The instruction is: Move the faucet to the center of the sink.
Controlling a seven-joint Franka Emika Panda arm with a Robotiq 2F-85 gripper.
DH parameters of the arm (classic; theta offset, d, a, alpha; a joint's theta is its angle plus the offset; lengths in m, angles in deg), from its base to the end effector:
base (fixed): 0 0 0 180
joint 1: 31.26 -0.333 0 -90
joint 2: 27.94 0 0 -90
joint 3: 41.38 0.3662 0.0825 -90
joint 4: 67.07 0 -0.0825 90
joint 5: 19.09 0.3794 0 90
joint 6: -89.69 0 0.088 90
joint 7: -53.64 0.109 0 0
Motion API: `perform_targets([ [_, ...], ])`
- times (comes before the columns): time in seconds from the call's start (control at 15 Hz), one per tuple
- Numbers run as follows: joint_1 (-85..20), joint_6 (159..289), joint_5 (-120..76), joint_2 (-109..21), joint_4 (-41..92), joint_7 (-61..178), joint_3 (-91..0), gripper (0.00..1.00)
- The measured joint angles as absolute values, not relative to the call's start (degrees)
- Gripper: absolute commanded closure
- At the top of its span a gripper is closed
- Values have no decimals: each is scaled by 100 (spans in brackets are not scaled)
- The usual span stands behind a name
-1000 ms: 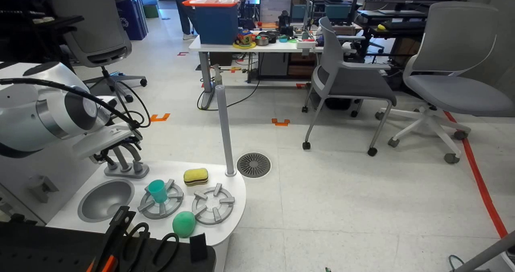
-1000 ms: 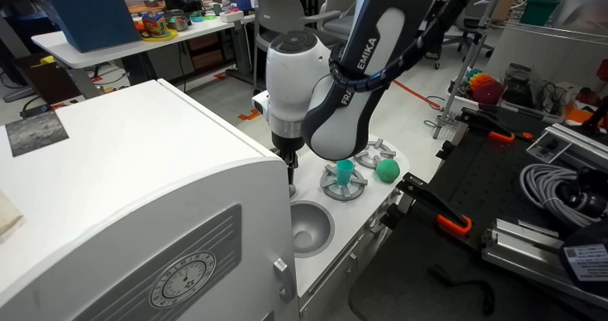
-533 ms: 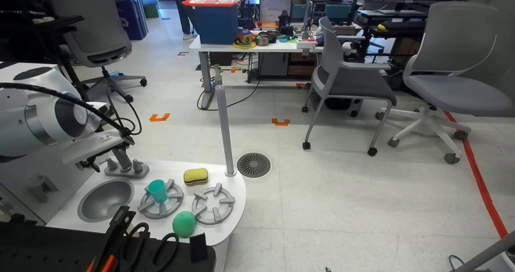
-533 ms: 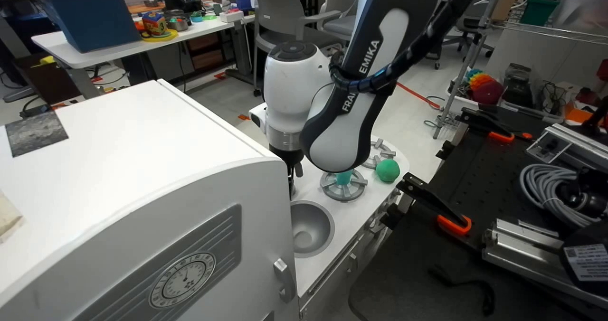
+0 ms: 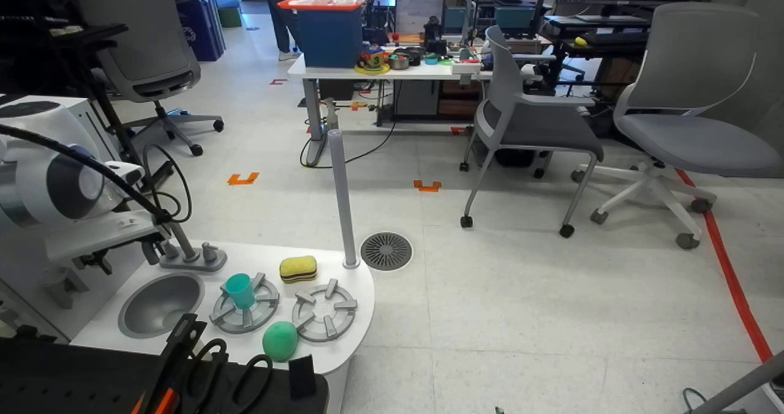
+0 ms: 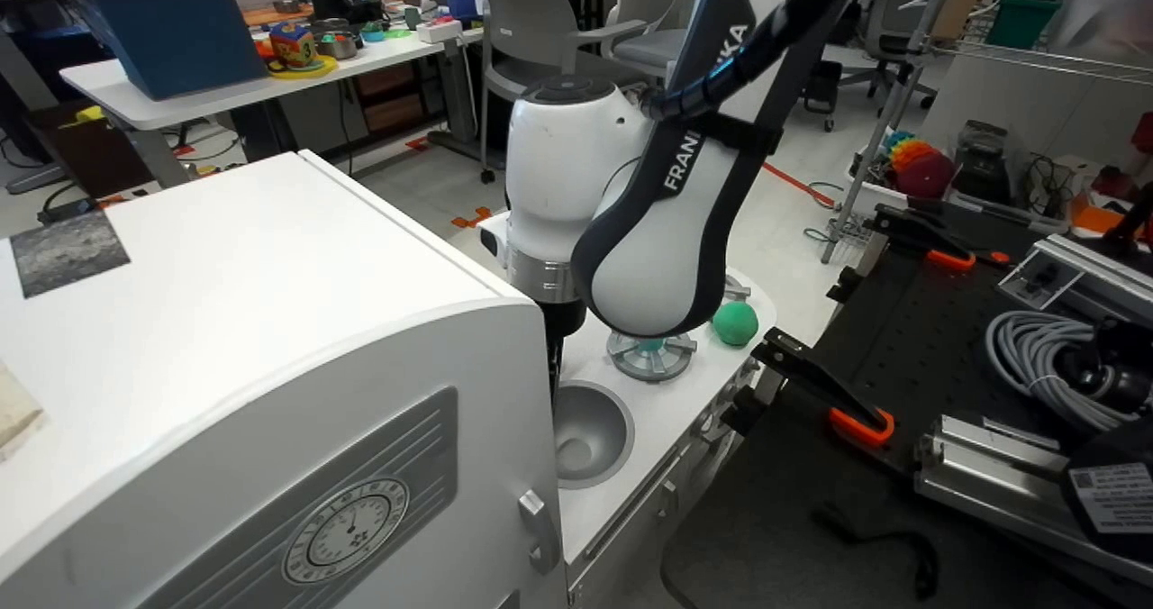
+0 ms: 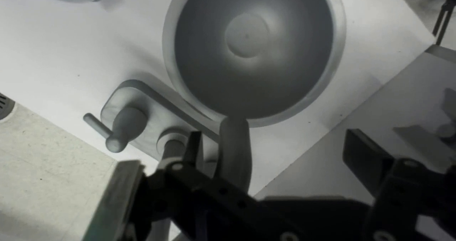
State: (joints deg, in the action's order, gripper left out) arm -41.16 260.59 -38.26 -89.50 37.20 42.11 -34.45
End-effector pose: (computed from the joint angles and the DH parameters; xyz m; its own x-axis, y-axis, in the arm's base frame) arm 0.5985 0.2016 -0.0082 0.7237 0.6807 0.1134 0.6848 -0.7287 0.0034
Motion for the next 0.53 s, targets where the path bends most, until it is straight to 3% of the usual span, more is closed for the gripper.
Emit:
perform_targets([
  [0.53,-3962,26051,-2884,-8369,4316,4812,-3294,0],
])
